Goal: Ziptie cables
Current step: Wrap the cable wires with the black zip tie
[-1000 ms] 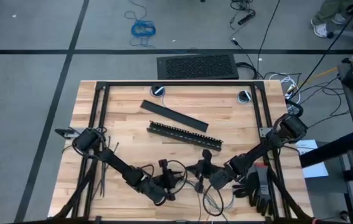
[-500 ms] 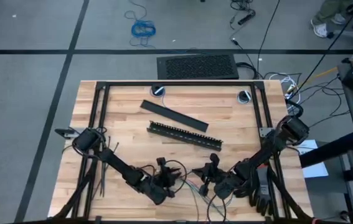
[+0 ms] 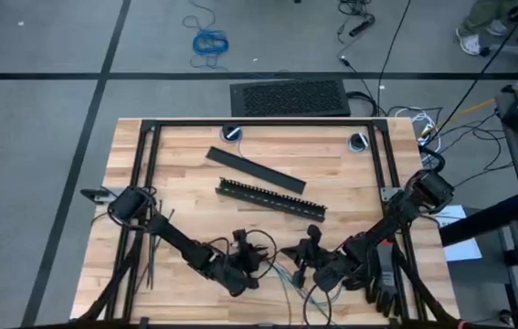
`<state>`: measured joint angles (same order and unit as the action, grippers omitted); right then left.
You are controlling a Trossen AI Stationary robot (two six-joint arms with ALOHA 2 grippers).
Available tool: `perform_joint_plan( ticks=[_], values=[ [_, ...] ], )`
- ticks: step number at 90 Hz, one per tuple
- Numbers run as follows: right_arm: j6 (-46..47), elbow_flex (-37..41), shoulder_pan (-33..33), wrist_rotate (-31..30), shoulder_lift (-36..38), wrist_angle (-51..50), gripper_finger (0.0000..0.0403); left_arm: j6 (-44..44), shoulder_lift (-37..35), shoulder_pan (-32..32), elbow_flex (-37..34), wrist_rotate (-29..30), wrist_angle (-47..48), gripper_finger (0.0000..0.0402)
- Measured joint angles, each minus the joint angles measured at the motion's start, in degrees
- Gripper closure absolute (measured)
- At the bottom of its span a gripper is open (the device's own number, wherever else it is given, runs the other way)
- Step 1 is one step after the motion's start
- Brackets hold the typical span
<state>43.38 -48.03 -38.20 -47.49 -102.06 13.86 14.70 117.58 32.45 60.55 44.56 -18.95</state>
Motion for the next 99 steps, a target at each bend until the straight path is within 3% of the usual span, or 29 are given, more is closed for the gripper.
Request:
perform_joint_plan(
  ticks=[9, 25, 44, 75, 99],
  values=[
    [-3.58, 0.0, 0.11, -1.24, 0.0, 1.22, 0.0403, -0.06, -0.02, -0.29, -0.01, -2.3, -2.23, 0.0319],
    [-13.02, 0.02, 0.11, -9.01, 0.0, 2.2, 0.0403, -1.53, -0.09, -0.34, 0.03, -3.02, -3.28, 0.0319],
    [-16.33, 0.02, 0.74, -4.67, 0.0, 4.13, 0.0403, -1.73, 0.23, -0.67, 0.04, -3.22, -2.76, 0.0319],
    [-34.45, 0.02, 0.92, -4.76, 0.0, 9.81, 0.0403, -0.02, 0.35, -1.81, 0.04, -3.87, -2.87, 0.0319],
    [-38.96, 0.02, 2.59, -3.07, 0.0, 13.44, 0.0403, 0.0, 0.42, -1.84, 0.04, -3.85, -3.12, 0.0319]
  ],
)
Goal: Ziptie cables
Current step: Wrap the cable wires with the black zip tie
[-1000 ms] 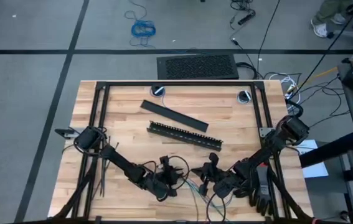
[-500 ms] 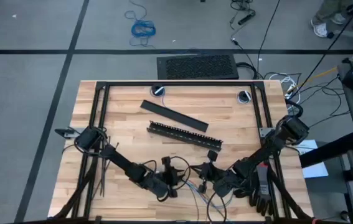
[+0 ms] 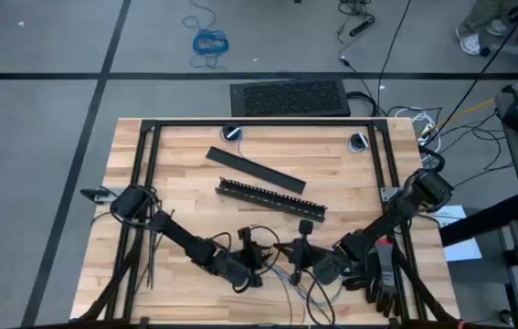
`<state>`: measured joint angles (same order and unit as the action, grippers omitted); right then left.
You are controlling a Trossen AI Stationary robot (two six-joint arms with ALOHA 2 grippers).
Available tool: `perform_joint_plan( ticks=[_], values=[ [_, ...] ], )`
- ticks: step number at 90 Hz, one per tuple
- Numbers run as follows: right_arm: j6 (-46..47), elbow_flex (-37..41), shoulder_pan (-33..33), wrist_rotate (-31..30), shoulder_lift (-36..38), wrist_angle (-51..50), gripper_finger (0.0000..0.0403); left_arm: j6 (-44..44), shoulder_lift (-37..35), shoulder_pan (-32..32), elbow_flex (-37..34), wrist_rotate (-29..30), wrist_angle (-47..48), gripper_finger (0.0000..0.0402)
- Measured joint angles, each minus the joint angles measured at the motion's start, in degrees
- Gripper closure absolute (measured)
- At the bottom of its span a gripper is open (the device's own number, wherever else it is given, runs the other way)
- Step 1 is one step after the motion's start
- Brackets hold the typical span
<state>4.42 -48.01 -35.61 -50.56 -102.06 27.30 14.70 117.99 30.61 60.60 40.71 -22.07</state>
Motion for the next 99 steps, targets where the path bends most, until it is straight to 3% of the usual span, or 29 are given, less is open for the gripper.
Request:
perform_joint_plan(
  ticks=[52, 65, 77, 99],
  values=[
    [5.38, 0.0, -1.03, 3.08, 0.04, -8.61, 0.0403, -4.58, 0.02, 1.73, -0.02, 1.03, 0.46, 0.0319],
    [5.14, -1.01, -1.19, 7.61, 0.97, -10.56, 0.0403, -4.63, 0.02, 1.38, -0.02, 0.06, 0.48, 0.0318],
    [5.01, -4.62, -1.19, 10.39, 1.36, -15.33, 0.0403, -4.01, 0.02, 0.39, -0.02, -1.01, 0.46, 0.03],
    [6.94, -8.92, -0.86, 10.31, 1.36, -20.15, 0.0395, -1.87, 0.02, -0.95, -0.02, -1.49, 0.21, 0.0271]
  ],
)
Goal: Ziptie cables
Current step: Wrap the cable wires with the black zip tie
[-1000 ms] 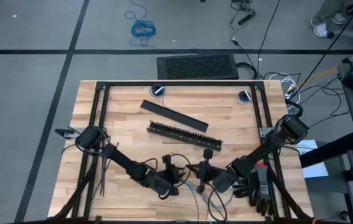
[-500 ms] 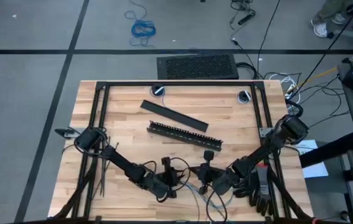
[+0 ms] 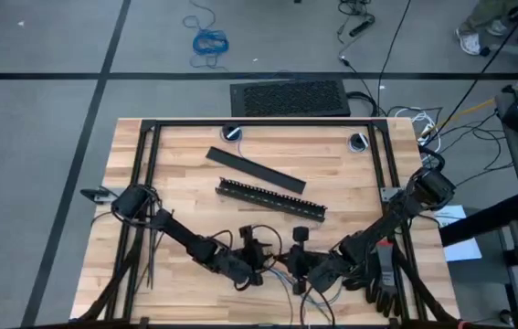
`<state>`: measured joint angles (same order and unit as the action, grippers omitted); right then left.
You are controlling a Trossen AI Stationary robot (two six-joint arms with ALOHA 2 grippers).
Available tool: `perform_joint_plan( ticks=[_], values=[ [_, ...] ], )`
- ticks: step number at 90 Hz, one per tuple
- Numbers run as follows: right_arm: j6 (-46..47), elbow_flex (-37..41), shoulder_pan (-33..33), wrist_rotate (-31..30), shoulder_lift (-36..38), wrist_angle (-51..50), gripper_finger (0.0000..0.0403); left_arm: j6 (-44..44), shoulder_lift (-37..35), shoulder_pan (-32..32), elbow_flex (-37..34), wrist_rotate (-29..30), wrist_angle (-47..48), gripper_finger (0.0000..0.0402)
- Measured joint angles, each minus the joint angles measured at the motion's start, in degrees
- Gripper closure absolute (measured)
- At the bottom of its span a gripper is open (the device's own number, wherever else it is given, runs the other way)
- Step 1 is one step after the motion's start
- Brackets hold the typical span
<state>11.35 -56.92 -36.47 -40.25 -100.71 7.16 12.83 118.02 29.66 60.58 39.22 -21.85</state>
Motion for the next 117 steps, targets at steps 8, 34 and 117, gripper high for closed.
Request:
perform_joint_plan(
  ticks=[8, 34, 117],
  values=[
    [0.39, -0.24, 0.0, -0.58, 0.0, 0.02, 0.0371, -0.16, 0.0, 0.11, 0.0, -0.01, -0.08, 0.027],
    [7.78, -0.22, -0.09, -1.62, 0.48, 2.38, 0.0241, -2.77, 0.0, 1.48, 0.0, -2.52, -0.65, 0.027],
    [21.74, 7.88, -4.43, -9.77, -5.45, 20.92, 0.0213, -10.74, 0.02, 3.01, -0.02, -3.38, -11.34, 0.027]
  ],
)
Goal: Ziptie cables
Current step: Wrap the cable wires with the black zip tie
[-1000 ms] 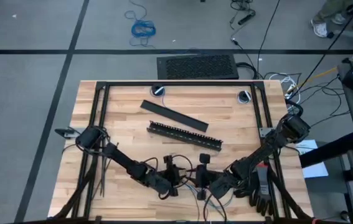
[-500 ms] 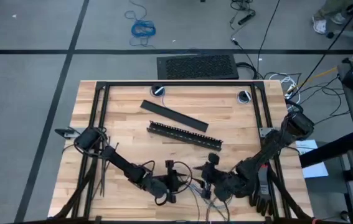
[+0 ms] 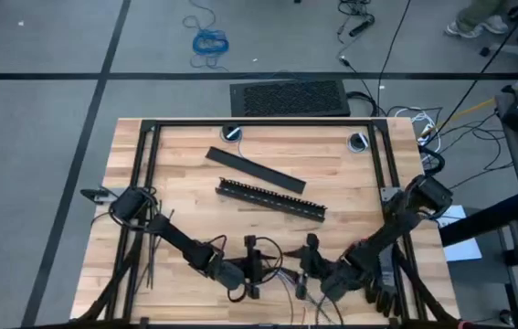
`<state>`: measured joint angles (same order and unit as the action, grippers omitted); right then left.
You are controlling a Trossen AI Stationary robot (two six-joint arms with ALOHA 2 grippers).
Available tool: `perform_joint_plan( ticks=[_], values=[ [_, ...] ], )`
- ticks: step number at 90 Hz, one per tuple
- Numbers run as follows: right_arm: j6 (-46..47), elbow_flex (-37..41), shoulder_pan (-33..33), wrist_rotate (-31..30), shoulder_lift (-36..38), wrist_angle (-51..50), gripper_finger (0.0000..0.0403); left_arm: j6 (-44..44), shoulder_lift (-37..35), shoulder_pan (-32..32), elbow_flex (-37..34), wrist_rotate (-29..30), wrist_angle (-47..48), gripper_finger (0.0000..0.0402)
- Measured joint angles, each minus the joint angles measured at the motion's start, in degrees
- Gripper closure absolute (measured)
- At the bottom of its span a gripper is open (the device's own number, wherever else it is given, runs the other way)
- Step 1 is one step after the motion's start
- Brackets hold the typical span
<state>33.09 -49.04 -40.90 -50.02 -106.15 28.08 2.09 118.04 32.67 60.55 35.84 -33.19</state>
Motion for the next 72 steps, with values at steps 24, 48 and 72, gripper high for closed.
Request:
perform_joint_plan(
  ticks=[24, 48, 72],
  values=[
    [-6.23, 0.16, 2.61, 7.97, -3.05, 12.58, 0.0213, 0.44, 0.0, 0.07, 0.0, -0.81, 0.49, 0.027],
    [-7.27, 0.16, 2.68, 10.1, -3.05, 12.96, 0.024, 0.52, 0.0, 0.1, 0.0, -0.79, 0.96, 0.027],
    [-3.12, 0.14, 2.2, 9.97, -2.87, 2.0, 0.0252, 0.59, 0.0, 0.43, 0.0, -0.71, 1.38, 0.027]
  ],
)
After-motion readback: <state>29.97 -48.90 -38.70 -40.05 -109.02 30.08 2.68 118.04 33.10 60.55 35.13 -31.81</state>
